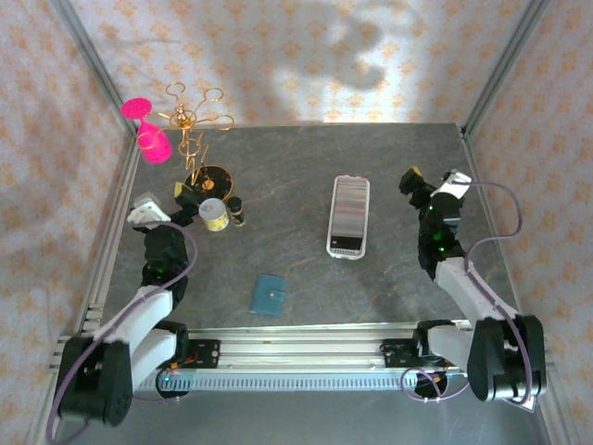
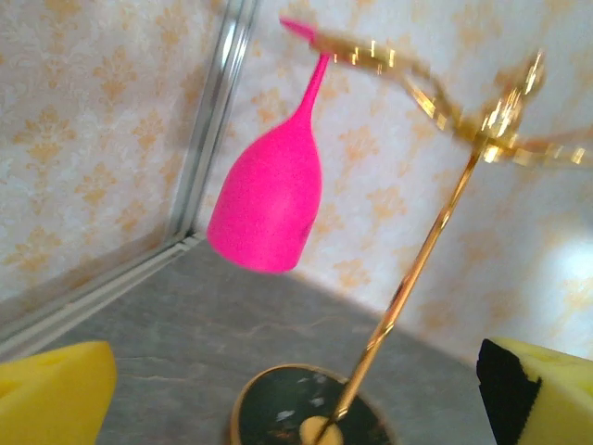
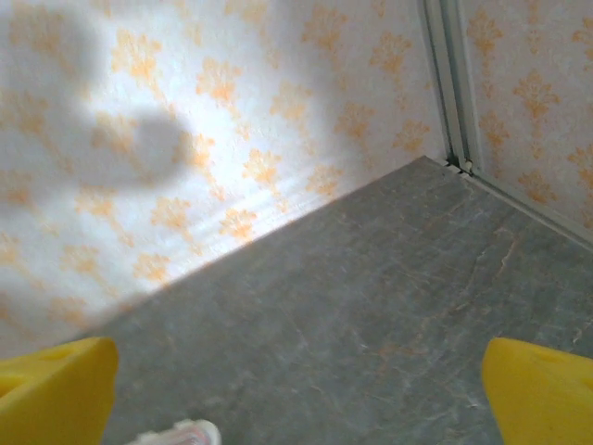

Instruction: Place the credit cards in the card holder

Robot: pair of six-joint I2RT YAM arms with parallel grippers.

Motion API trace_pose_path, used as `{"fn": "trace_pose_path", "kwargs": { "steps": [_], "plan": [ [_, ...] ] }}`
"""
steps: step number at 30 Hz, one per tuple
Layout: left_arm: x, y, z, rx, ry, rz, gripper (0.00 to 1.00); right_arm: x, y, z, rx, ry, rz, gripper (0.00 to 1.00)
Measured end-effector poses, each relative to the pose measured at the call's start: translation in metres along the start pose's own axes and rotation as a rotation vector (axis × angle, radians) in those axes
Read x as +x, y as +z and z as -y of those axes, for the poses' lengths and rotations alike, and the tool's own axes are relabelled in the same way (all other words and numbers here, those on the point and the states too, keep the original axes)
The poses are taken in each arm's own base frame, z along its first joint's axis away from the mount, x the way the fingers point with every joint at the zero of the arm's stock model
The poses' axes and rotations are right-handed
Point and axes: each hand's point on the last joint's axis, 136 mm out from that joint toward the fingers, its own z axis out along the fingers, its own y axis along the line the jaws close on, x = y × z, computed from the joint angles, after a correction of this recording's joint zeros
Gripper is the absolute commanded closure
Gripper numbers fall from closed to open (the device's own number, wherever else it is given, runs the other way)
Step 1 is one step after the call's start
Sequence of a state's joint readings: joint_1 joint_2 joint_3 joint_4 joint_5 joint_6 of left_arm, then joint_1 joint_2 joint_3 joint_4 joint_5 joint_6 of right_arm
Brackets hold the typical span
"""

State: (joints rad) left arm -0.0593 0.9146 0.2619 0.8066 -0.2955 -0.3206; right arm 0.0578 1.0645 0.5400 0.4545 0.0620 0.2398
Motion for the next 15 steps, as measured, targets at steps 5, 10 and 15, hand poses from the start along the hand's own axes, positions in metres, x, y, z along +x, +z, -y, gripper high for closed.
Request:
{"fn": "trace_pose_path", "kwargs": {
  "steps": [5, 10, 15],
  "plan": [
    [-0.004, -0.021, -0.008, 0.001, -0.237, -0.045, 0.01, 0.014, -0.018, 0.01, 0.049, 0.115, -0.127, 0.01],
    [0.033, -0.031, 0.0, 0.061, -0.312, -0.252, 0.01, 0.028, -0.044, -0.001, -0.023, 0.184, -0.246, 0.02],
    [0.091, -0.043, 0.024, 0.103, -0.265, -0.583, 0.01, 0.049, -0.071, -0.039, -0.186, 0.209, -0.394, 0.16]
  ]
}}
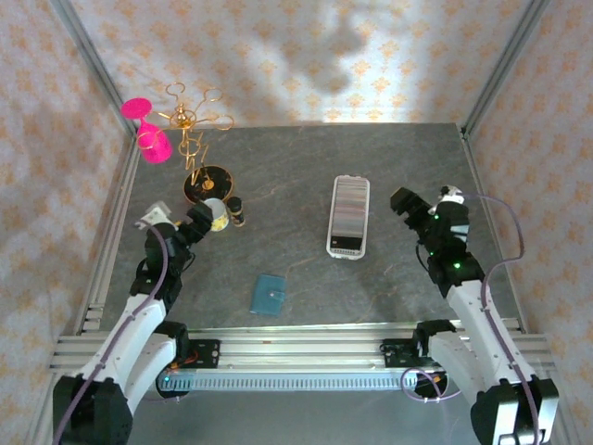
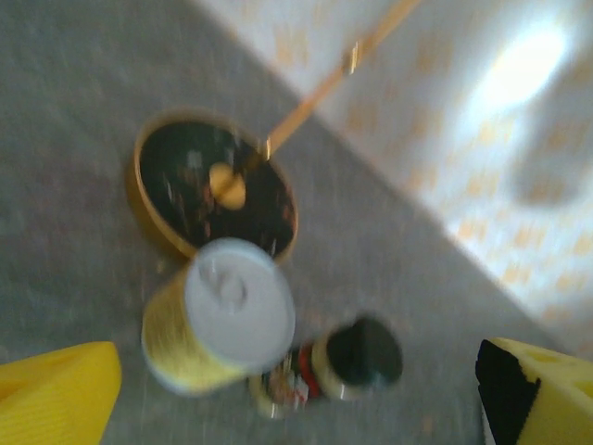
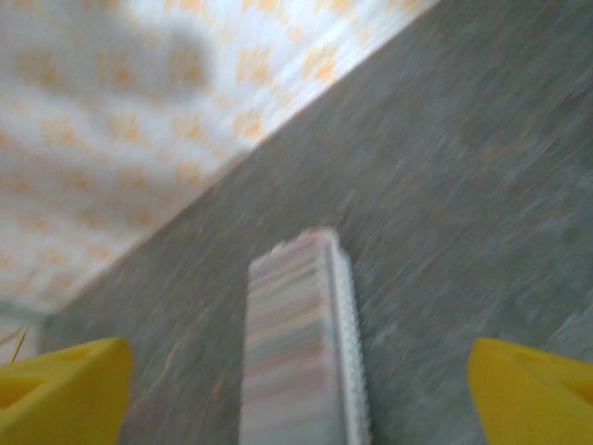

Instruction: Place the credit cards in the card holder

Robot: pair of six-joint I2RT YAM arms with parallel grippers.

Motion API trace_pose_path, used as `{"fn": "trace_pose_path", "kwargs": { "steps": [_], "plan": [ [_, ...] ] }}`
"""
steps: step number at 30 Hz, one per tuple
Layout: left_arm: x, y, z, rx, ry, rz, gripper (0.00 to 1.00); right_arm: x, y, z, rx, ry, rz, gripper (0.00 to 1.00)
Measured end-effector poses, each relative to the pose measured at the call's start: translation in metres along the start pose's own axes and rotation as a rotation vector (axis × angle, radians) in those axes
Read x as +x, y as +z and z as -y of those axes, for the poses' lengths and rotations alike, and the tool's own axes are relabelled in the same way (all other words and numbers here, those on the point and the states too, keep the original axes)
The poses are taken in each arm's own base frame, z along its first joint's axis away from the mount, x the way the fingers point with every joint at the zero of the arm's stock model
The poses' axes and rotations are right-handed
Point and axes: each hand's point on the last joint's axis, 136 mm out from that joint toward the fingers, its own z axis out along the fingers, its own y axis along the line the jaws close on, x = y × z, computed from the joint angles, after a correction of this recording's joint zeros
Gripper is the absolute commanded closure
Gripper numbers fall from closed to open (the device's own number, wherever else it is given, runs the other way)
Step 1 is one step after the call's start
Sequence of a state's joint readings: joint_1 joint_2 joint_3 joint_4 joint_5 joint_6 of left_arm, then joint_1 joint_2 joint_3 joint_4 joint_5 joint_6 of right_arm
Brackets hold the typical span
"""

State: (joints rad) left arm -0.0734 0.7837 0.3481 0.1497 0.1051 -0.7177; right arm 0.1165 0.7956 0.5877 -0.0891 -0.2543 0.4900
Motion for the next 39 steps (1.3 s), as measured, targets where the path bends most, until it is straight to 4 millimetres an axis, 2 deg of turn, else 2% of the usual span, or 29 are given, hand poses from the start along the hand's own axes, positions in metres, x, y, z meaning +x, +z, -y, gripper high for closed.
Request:
{"fn": "trace_pose_path", "kwargs": {
  "steps": [2, 5, 8, 11, 13, 15, 17, 21, 26, 31, 39],
  "plan": [
    [0.032, 0.002, 0.009, 0.007, 0.037, -0.138, 0.02, 0.025, -0.001, -0.019, -0.052, -0.013, -0.097, 0.28],
    [0.073, -0.004, 0.029, 0.061, 0.092, -0.3, 0.17, 0.066, -0.01, -0.058, -0.145, -0.056, -0.242, 0.51],
    [0.102, -0.012, 0.037, 0.107, 0.125, -0.417, 0.27, 0.107, -0.021, -0.094, -0.225, -0.091, -0.364, 0.72],
    [0.122, -0.02, 0.038, 0.124, 0.142, -0.497, 0.32, 0.155, -0.028, -0.113, -0.254, -0.128, -0.482, 0.86],
    [0.135, -0.027, 0.037, 0.131, 0.157, -0.542, 0.33, 0.19, -0.032, -0.121, -0.258, -0.168, -0.561, 0.93],
    [0.148, -0.035, 0.035, 0.139, 0.174, -0.583, 0.38, 0.226, -0.035, -0.124, -0.252, -0.213, -0.636, 1.0],
    [0.162, -0.045, 0.034, 0.142, 0.193, -0.631, 0.4, 0.259, -0.036, -0.126, -0.247, -0.247, -0.697, 1.0],
    [0.181, -0.059, 0.034, 0.141, 0.227, -0.693, 0.43, 0.302, -0.026, -0.123, -0.221, -0.264, -0.765, 1.0],
    [0.195, -0.064, 0.025, 0.114, 0.233, -0.72, 0.45, 0.332, -0.012, -0.124, -0.193, -0.262, -0.801, 1.0],
    [0.205, -0.068, 0.011, 0.079, 0.231, -0.748, 0.46, 0.342, -0.003, -0.127, -0.191, -0.235, -0.801, 1.0],
    [0.212, -0.073, 0.011, 0.082, 0.236, -0.771, 0.48, 0.355, 0.005, -0.122, -0.159, -0.232, -0.818, 1.0]
  ]
}}
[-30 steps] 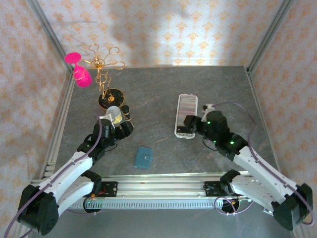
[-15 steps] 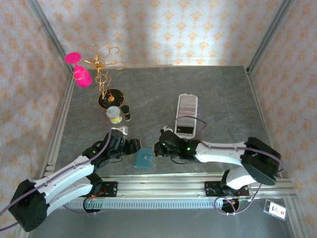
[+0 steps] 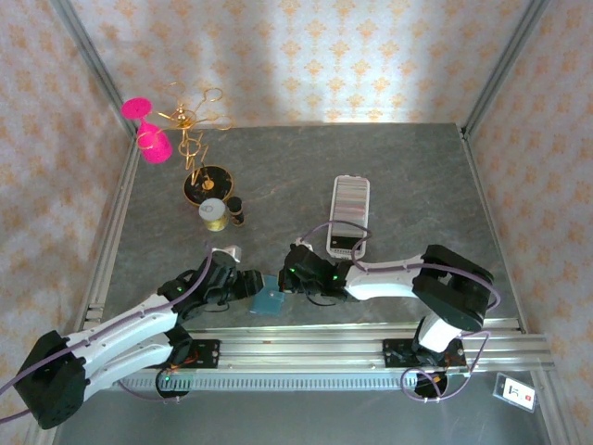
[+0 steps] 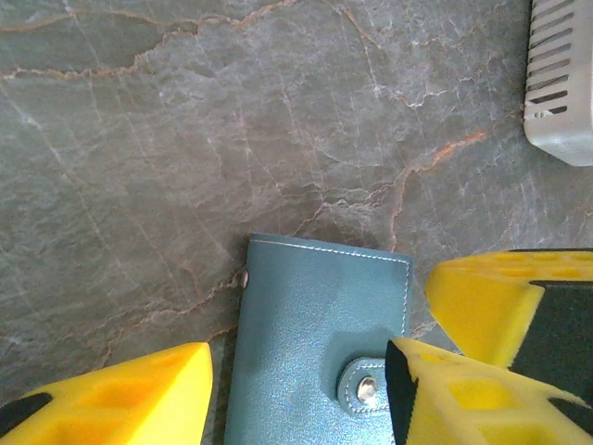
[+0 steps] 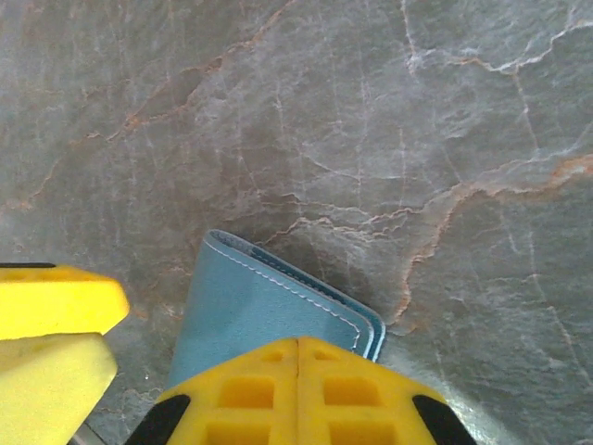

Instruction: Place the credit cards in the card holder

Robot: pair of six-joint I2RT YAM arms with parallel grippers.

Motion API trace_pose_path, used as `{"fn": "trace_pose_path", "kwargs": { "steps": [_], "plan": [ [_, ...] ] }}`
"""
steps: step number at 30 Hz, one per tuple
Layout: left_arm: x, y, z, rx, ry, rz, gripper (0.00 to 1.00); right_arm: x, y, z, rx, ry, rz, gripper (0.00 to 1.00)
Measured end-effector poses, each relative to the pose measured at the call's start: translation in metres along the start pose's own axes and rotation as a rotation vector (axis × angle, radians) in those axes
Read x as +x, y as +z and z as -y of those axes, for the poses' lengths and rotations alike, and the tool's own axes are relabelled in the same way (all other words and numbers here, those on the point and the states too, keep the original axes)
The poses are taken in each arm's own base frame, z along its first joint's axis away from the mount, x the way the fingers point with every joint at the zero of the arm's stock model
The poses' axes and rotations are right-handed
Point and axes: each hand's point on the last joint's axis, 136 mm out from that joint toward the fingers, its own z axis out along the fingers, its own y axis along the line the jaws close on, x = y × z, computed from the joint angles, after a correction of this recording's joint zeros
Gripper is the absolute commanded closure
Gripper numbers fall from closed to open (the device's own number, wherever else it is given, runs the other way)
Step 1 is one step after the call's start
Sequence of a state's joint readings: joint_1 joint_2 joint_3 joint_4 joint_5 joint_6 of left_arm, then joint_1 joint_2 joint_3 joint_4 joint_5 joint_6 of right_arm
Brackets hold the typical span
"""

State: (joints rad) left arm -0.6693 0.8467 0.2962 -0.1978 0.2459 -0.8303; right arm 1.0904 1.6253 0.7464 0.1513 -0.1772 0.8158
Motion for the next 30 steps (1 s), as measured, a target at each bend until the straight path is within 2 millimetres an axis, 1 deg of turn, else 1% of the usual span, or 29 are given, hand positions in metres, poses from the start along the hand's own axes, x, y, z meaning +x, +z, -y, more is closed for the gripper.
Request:
{"fn": "trace_pose_path", "kwargs": {
  "steps": [5, 9, 12, 17, 23, 26, 30],
  "plan": [
    [0.008, 0.003, -0.002, -0.008, 0.006, -0.024, 0.49, 0.004, 0.004, 0.004, 0.012, 0.0, -0.014, 1.0],
    [0.01, 0.003, -0.002, -0.011, 0.009, -0.032, 0.5, 0.009, 0.01, 0.012, 0.036, 0.0, -0.029, 1.0],
    [0.014, 0.004, -0.003, -0.012, 0.015, -0.044, 0.5, 0.008, 0.011, 0.012, 0.035, 0.0, -0.028, 1.0],
    [0.025, 0.008, -0.014, -0.031, 0.016, -0.072, 0.5, 0.009, 0.011, 0.012, 0.037, -0.001, -0.028, 1.0],
    [0.036, 0.009, -0.015, -0.013, -0.006, -0.106, 0.53, 0.009, 0.011, 0.012, 0.036, 0.009, -0.026, 1.0],
    [0.037, 0.01, -0.01, 0.031, -0.022, -0.105, 0.55, 0.009, 0.012, 0.012, 0.034, 0.013, -0.024, 1.0],
    [0.046, 0.011, -0.002, 0.079, -0.032, -0.139, 0.56, 0.009, 0.012, 0.013, 0.033, 0.02, -0.019, 1.0]
  ]
}}
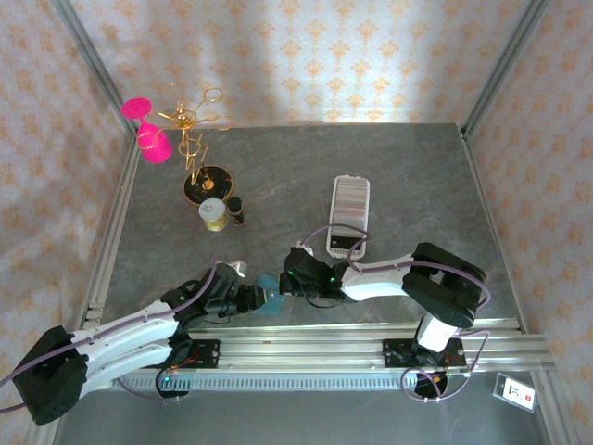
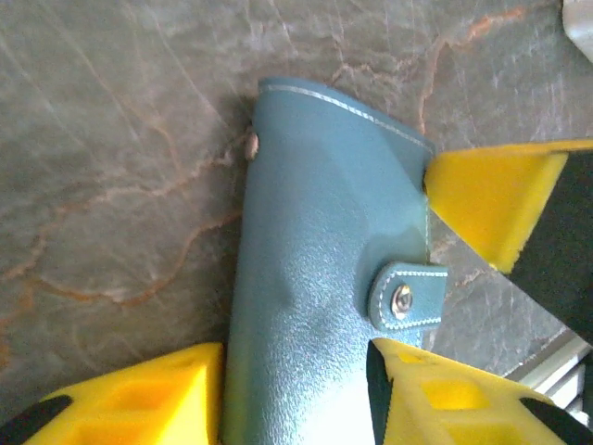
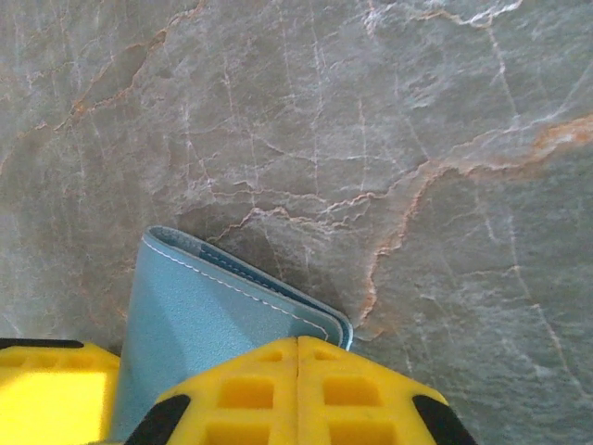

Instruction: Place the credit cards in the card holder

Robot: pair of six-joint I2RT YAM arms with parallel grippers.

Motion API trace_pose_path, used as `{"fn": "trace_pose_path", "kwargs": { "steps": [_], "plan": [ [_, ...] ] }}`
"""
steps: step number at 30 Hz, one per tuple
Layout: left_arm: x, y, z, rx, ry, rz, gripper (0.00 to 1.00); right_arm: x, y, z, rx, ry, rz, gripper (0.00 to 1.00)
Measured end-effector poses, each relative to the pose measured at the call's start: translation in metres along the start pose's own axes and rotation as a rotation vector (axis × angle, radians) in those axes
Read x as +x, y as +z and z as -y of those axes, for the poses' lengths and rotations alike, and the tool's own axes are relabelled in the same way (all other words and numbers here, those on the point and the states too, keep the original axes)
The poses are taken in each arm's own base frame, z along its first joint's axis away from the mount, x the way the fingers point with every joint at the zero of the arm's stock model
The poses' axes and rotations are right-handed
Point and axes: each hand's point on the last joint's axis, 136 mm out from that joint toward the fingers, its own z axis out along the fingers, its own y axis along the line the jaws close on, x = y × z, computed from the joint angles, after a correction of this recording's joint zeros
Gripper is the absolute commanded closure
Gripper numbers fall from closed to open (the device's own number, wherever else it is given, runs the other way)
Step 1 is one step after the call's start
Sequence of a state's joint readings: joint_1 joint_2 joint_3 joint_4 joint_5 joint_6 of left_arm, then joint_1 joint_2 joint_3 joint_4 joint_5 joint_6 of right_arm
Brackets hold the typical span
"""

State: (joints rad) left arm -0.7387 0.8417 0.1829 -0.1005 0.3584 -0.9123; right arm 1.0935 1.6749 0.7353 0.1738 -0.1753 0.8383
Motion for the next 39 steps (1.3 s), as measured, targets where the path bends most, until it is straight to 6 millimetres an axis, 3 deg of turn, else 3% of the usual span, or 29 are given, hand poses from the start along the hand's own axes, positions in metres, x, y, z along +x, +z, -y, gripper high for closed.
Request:
{"fn": "trace_pose_path", "kwargs": {
  "steps": [6, 14, 20, 27, 34, 39],
  "plan": [
    [-0.002, 0.0, 0.014, 0.062, -0.023, 0.001, 0.65, 0.0, 0.0, 0.001, -0.003, 0.004, 0.01, 1.0],
    [-0.012, -0.005, 0.037, 0.165, -0.052, 0.04, 1.0, -0.002, -0.007, 0.006, -0.002, 0.01, 0.036, 1.0],
    [-0.021, -0.009, 0.045, 0.177, -0.033, 0.069, 1.0, -0.022, -0.033, -0.007, -0.028, 0.005, 0.119, 0.99],
    [-0.062, -0.03, 0.079, 0.195, 0.061, 0.231, 1.0, -0.047, -0.08, -0.04, -0.138, -0.003, 0.215, 0.77],
    [-0.078, -0.038, 0.106, 0.264, 0.116, 0.285, 1.0, -0.057, -0.089, -0.056, -0.148, -0.006, 0.231, 0.7],
    [-0.079, -0.038, 0.106, 0.266, 0.118, 0.293, 1.0, -0.061, -0.086, -0.056, -0.118, -0.006, 0.236, 0.7]
  ]
}}
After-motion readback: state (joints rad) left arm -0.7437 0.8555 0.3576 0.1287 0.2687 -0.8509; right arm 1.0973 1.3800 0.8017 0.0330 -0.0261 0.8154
